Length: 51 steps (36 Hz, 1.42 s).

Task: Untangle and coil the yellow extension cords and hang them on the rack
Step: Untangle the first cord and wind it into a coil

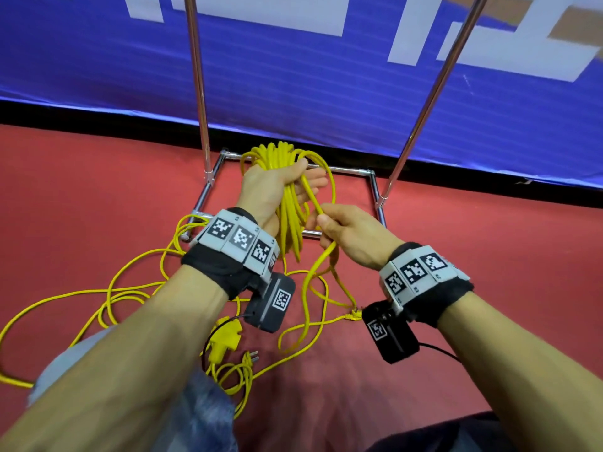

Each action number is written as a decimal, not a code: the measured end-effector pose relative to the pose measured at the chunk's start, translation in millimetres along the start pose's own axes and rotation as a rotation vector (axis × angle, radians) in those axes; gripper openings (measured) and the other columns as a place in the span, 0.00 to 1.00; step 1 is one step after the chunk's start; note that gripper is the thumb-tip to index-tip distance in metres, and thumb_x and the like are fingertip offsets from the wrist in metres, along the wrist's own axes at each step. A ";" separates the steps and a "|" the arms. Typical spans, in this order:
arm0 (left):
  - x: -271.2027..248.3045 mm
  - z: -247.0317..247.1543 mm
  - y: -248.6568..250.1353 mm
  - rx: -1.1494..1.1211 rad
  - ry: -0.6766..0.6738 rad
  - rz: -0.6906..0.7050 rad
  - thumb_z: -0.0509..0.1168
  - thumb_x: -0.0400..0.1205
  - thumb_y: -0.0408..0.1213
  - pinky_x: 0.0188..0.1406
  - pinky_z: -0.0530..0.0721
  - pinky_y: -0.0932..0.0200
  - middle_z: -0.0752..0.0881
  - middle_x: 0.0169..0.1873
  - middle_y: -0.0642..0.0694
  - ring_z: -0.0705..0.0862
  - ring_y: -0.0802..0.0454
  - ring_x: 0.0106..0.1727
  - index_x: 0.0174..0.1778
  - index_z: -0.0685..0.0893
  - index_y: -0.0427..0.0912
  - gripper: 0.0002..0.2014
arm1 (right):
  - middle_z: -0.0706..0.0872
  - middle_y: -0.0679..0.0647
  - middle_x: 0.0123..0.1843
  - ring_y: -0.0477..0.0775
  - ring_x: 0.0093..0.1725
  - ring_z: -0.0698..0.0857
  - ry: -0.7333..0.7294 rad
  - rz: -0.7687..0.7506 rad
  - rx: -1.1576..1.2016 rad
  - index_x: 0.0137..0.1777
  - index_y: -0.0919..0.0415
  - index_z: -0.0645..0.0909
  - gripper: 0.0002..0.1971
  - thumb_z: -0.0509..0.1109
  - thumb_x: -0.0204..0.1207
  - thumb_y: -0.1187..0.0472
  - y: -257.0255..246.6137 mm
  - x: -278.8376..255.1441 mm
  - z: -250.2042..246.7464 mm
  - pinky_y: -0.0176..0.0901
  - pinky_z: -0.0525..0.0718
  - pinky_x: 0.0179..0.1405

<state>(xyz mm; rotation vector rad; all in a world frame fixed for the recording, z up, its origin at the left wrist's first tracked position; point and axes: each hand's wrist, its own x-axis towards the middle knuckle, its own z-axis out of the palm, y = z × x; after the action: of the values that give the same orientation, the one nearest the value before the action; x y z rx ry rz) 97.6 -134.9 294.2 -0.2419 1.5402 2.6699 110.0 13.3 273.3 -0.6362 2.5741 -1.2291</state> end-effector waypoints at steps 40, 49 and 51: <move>-5.2 7.1 -0.4 -0.034 -0.046 0.011 0.62 0.85 0.31 0.49 0.90 0.52 0.88 0.51 0.28 0.91 0.40 0.46 0.55 0.79 0.31 0.07 | 0.73 0.49 0.22 0.46 0.19 0.67 -0.093 0.190 0.412 0.41 0.67 0.77 0.14 0.53 0.85 0.72 8.1 -2.2 -4.1 0.37 0.68 0.23; -7.3 6.1 -5.8 0.159 -0.123 -0.017 0.65 0.84 0.30 0.38 0.91 0.51 0.89 0.40 0.32 0.91 0.41 0.37 0.45 0.82 0.33 0.05 | 0.66 0.49 0.22 0.52 0.25 0.64 -0.113 0.188 0.289 0.40 0.67 0.82 0.14 0.58 0.83 0.70 1.5 -4.6 -9.8 0.39 0.66 0.26; -8.8 6.4 -6.1 0.173 -0.142 -0.022 0.65 0.83 0.29 0.28 0.88 0.53 0.84 0.31 0.37 0.88 0.44 0.30 0.43 0.80 0.33 0.04 | 0.68 0.50 0.24 0.49 0.25 0.67 -0.107 0.177 0.256 0.39 0.67 0.83 0.12 0.61 0.83 0.70 0.7 -4.9 -10.0 0.37 0.70 0.26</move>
<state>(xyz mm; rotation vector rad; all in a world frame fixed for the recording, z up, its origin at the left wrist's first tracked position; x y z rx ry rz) 106.3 -126.0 293.6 -0.0594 1.6989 2.4591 110.4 22.9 279.1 -0.4008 2.2793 -1.3919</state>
